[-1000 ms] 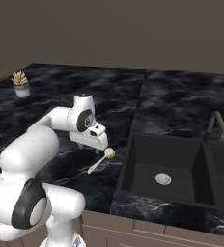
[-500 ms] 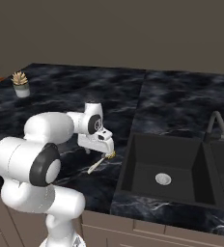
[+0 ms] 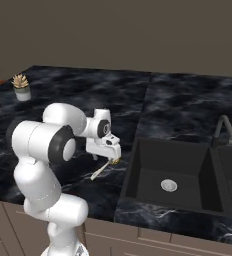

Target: Grab the spray bottle from the cabinet, then place it next to the cutting board for sanitizing. Then grab the dish brush from the countertop next to the sink and place it next to the cutting board.

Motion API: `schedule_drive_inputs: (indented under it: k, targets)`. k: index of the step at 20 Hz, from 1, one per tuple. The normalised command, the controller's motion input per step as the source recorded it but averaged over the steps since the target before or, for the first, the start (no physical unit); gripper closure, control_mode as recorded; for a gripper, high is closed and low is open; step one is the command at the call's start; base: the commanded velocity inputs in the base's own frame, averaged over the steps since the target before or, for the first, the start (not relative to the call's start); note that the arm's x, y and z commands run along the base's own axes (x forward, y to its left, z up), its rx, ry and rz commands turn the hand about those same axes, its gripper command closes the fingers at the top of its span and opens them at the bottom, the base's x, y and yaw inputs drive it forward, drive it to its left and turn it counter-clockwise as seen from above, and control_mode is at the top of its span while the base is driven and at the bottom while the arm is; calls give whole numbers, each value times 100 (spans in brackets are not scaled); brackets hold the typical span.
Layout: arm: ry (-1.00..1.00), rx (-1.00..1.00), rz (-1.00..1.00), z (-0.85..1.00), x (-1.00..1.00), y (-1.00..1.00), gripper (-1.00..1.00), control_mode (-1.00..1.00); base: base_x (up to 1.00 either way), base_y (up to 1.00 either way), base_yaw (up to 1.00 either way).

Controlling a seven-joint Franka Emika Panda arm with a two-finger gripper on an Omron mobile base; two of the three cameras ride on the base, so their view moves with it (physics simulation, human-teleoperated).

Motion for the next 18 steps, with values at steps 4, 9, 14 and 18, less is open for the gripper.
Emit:
schedule_drive_inputs:
  k: [4, 9, 14, 18]
  targets:
    - [1, 0, -1, -24, 0, -18, -100, -100, 0, 0, 0]
    - [0, 0, -4, -21, 1, -9, -100, -100, 0, 0, 0]
    - [0, 0, -4, -26, 13, 0, -100, -100, 0, 0, 0]
    - [0, 0, -4, -26, 13, -1, -100, -100, 0, 0, 0]
